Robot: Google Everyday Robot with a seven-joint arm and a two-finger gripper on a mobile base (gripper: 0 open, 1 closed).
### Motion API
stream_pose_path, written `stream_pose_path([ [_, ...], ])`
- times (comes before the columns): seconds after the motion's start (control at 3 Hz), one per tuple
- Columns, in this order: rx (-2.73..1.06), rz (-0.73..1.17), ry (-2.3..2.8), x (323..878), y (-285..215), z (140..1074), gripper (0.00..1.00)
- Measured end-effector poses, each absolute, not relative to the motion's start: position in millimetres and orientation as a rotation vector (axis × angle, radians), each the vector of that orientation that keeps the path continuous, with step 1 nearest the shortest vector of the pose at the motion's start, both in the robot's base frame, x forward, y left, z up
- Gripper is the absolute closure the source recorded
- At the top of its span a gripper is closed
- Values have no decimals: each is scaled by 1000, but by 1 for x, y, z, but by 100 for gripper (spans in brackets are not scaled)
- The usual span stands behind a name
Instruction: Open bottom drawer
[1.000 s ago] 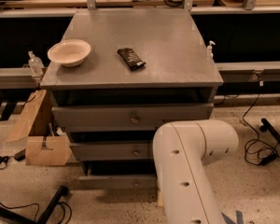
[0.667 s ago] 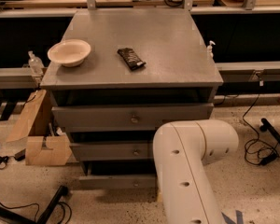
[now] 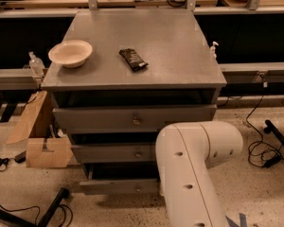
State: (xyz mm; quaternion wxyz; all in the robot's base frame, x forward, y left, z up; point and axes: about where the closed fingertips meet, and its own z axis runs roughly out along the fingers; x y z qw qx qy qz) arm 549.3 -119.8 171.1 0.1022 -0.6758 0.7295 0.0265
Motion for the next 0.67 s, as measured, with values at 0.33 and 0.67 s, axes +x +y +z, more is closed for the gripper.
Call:
stream_pose_path([
  [0.33,-1995,78,2154,549,-120,172,100],
  [0.67,-1995,78,2154,549,-120,174,100],
])
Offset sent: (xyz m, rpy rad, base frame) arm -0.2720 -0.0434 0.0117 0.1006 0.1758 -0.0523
